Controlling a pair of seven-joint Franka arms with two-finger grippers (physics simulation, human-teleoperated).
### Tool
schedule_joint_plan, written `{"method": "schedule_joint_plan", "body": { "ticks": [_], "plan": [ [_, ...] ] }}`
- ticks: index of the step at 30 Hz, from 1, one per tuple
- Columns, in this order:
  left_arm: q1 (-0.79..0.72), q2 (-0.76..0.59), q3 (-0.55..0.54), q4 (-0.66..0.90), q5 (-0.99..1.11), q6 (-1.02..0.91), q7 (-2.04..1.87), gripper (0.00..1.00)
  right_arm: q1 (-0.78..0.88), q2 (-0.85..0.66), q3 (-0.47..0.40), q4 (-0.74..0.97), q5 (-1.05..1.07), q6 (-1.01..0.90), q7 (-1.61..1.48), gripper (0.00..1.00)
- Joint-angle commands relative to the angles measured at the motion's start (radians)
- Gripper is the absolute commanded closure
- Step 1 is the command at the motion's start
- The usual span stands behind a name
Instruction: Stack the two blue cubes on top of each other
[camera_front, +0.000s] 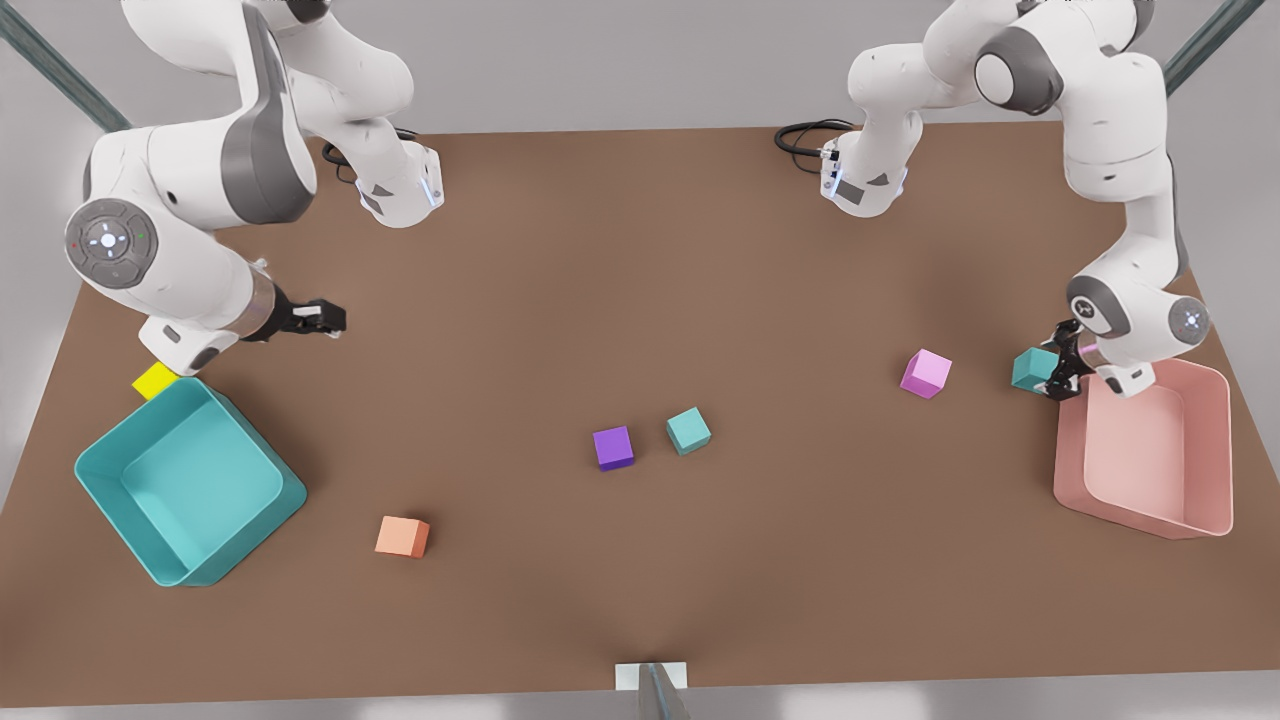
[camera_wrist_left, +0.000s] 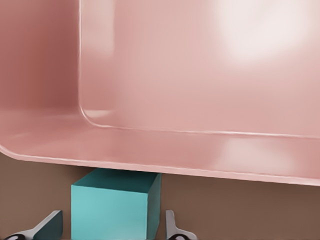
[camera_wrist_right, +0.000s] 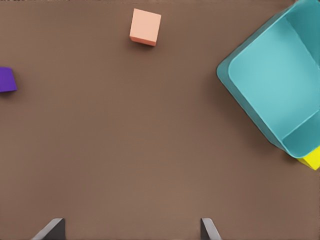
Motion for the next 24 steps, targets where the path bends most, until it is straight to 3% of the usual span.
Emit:
{"method": "schedule_joint_plan", "body": {
  "ticks": [1, 8, 10, 12, 15, 18, 20, 22, 24],
  "plan": [
    [0.005, 0.013, -0.003, 0.002, 0.001, 0.031, 0.029, 0.00, 0.000, 0.010, -0.001, 0.005, -0.024, 0.036, -0.196, 0.00],
    [0.014, 0.047, -0.032, 0.002, -0.013, 0.060, 0.029, 0.00, 0.000, 0.030, -0.001, -0.001, -0.025, 0.033, -0.155, 0.00],
    [0.016, 0.047, -0.032, 0.003, -0.016, 0.060, 0.027, 0.33, 0.000, 0.030, -0.001, -0.001, -0.024, 0.032, -0.155, 0.00],
    [0.020, 0.047, -0.032, 0.003, -0.016, 0.060, 0.027, 0.49, 0.000, 0.036, -0.001, 0.001, -0.022, 0.032, -0.155, 0.00],
    [0.013, 0.023, -0.054, 0.003, -0.018, 0.047, -0.005, 0.49, 0.000, 0.036, -0.001, 0.001, -0.022, 0.032, -0.156, 0.00],
    [-0.158, -0.226, -0.057, 0.016, -0.007, -0.300, -0.252, 0.49, -0.001, 0.038, -0.001, 0.001, -0.022, 0.033, -0.156, 0.00],
    [-0.194, -0.237, -0.132, 0.228, -0.007, -0.512, -0.302, 0.49, -0.001, 0.038, -0.001, 0.001, -0.020, 0.032, -0.156, 0.00],
    [-0.366, -0.191, -0.239, 0.396, -0.006, -0.558, -0.412, 0.49, -0.001, 0.038, -0.001, 0.001, -0.020, 0.032, -0.158, 0.00],
    [-0.547, -0.051, -0.244, 0.575, 0.014, -0.604, -0.410, 0.48, -0.001, 0.038, -0.001, 0.001, -0.024, 0.032, -0.158, 0.00]
  ]
}}
